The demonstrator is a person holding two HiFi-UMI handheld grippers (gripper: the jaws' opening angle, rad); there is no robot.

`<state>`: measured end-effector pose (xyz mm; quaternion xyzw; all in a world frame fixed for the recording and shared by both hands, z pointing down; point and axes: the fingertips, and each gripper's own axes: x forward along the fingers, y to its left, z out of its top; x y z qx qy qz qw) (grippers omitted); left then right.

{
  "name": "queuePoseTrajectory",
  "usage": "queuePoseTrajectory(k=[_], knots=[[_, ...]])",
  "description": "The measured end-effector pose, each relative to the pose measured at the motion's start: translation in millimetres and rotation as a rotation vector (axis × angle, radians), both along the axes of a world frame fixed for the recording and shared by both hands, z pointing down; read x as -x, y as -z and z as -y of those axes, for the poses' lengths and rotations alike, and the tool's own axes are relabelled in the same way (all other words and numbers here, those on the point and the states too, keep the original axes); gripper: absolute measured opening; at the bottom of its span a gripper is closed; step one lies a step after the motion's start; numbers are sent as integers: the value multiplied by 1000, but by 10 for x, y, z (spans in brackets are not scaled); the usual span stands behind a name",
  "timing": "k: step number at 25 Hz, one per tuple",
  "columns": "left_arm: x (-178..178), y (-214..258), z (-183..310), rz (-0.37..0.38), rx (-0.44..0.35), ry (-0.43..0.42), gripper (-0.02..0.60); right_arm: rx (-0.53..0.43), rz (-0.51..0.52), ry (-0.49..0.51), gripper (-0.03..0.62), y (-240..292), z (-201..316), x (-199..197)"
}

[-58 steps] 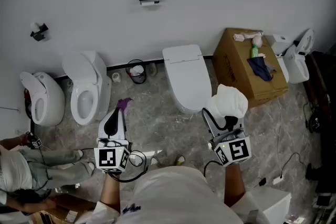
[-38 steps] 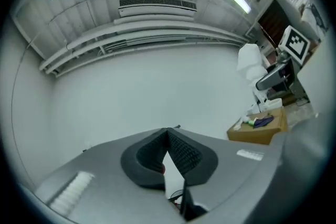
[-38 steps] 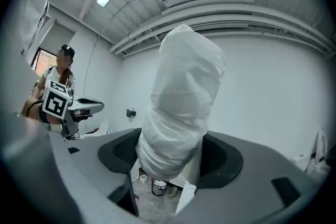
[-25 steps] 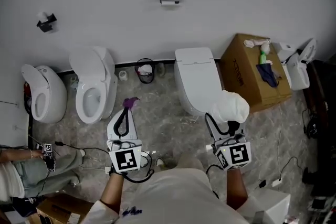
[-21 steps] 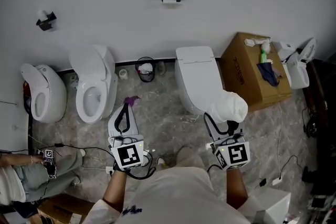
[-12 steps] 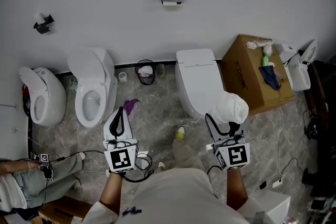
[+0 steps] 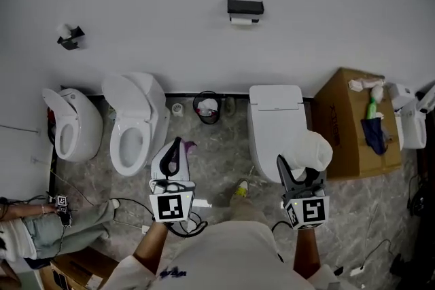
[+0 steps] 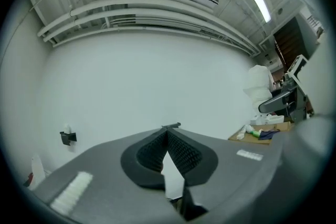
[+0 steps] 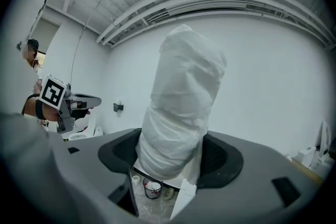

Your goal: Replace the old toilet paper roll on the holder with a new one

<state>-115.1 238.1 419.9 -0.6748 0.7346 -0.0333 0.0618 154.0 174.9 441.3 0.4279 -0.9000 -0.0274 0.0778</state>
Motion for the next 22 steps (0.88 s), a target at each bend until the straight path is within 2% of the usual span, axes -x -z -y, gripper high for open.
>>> queuePoseTrajectory(k=[5,9,12,19,22], knots=[[-168,91,943,51,8,-13,0,13,30,-4,321,24,884,-236],[-175,-49,1518,26,61,0,1,18,39,4,321,27,1445,-314],[-200,-147,1755,27,95,7,2,28,40,18,321,-12,1684,-330],[-153,-144,2303,43,86,-1,8,61,35,22,321,-121,2167,-254],[-87,-242,2632,70,97,-30,32,61,29,19,321,-152,2374,-123]])
